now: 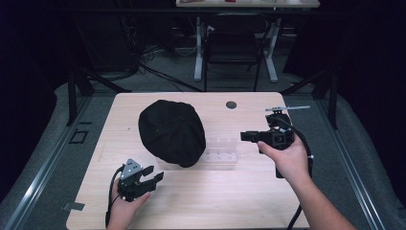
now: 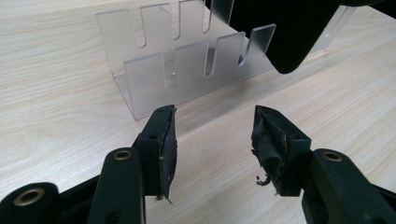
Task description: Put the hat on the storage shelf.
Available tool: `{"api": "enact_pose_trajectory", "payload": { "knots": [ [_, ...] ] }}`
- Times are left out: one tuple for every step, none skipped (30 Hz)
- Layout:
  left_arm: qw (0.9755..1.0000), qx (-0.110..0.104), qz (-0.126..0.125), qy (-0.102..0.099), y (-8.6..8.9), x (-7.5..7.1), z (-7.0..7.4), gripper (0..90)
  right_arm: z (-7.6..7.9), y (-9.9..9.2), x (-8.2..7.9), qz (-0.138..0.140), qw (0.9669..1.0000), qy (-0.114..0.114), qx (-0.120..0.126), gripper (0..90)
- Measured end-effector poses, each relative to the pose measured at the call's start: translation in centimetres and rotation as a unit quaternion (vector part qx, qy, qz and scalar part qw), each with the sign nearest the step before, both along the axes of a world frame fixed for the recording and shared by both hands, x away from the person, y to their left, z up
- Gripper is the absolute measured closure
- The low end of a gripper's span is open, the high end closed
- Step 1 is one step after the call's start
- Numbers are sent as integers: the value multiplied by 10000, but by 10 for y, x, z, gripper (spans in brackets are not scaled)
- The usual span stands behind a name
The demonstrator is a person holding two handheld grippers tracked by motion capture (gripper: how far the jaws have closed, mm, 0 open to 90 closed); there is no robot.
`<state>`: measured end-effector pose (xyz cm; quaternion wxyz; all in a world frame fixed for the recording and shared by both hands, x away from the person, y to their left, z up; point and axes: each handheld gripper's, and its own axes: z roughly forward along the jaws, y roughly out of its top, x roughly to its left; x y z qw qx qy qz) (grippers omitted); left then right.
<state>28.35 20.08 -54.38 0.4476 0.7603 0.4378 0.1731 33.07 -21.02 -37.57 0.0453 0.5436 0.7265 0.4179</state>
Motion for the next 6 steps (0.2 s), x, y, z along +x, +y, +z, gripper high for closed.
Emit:
{"api": "enact_pose_trajectory", "payload": {
  "knots": [
    [10000, 6, 3, 19, 0, 0, 0, 497, -2, 0, -2, 6, 10000, -35, -39, 706],
    [10000, 14, -6, 28, 0, -1, -1, 495, -5, 0, -4, -16, 9999, -91, -111, 705],
    [10000, 28, -22, 15, -1, -1, -2, 495, -7, 0, -5, -10, 9998, -111, -169, 704],
    [10000, 40, -41, 38, -2, -1, -2, 495, -11, 1, -6, -8, 9996, -146, -232, 704],
    [10000, 43, -59, 16, -3, -1, -3, 493, -16, 2, -10, -37, 9987, -187, -473, 704],
    [10000, 43, -59, 16, -3, -1, -3, 490, -19, 1, -12, -37, 9985, -239, -499, 704]
  ]
}}
